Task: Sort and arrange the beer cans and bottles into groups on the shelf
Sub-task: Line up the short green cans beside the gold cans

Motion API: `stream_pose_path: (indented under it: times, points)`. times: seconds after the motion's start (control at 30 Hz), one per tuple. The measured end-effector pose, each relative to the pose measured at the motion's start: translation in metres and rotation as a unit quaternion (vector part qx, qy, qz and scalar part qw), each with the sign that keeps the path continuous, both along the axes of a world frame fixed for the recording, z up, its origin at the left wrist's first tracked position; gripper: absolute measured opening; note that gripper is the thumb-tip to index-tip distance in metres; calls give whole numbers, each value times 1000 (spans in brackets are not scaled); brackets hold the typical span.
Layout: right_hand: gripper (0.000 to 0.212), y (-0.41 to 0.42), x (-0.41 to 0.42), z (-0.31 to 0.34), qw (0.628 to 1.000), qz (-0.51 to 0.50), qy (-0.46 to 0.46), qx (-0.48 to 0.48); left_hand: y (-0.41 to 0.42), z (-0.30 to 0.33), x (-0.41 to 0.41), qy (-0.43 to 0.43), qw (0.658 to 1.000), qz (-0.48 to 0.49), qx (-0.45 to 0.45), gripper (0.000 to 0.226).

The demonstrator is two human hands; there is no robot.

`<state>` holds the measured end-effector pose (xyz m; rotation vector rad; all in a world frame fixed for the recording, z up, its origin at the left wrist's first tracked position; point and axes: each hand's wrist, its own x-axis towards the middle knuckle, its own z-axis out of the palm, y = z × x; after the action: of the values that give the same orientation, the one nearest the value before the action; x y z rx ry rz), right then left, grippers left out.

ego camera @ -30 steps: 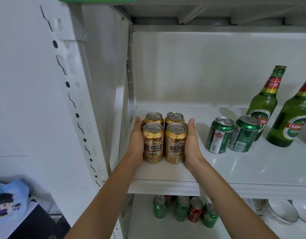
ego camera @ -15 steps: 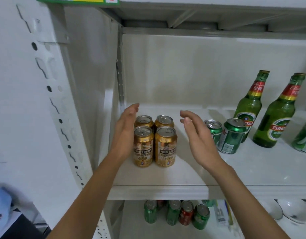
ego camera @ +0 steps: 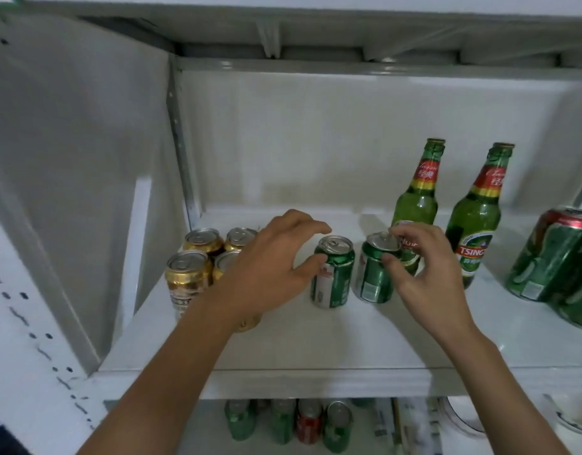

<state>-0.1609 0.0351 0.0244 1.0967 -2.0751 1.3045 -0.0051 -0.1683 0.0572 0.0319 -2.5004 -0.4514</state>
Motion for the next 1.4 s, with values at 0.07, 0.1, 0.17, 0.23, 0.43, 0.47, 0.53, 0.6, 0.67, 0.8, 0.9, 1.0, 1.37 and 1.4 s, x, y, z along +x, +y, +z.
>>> stream_pose_path:
  times: [0.07,0.1,0.17,0.23,0.43,0.47,0.53,0.6,0.67,0.8,0.9,1.0,1.37,1.4]
  points:
    - [46,1,-16,-4,999,12,-47,24,8,-7,-20,-34,998,16,44,44]
    - [51,0,-23,-6,996,27,-67,45,11,-10,-28,-50,997,22,60,47]
    - [61,-2,-32,-9,987,66,-118,83,16,-15,-42,-76,990,14,116,51]
    - [63,-6,-38,-7,977,104,-158,98,20,-17,-49,-91,979,7,184,47]
    - [46,-3,-57,2,969,156,-148,119,23,-15,-48,-62,975,53,207,39]
    - [48,-1,-61,3,962,177,-171,121,24,-13,-48,-58,975,71,202,40]
    - [53,3,-69,7,945,219,-202,134,27,-10,-50,-60,972,108,198,45]
    - [55,5,-73,11,925,265,-220,159,27,-9,-54,-71,971,123,190,48]
    - [55,4,-72,13,907,297,-243,172,25,-7,-56,-88,972,113,186,47]
    - [63,-2,-65,13,915,274,-234,180,20,0,-55,-139,955,52,257,48]
    - [72,-4,-63,7,931,251,-211,162,18,-2,-56,-126,952,44,274,43]
    - [75,-2,-65,2,934,250,-212,145,19,-8,-56,-69,951,83,290,43]
    - [70,4,-64,7,871,356,-307,140,23,-7,-52,-57,956,130,259,46]
    - [69,4,-63,7,868,357,-316,137,23,-8,-53,-55,955,132,259,47]
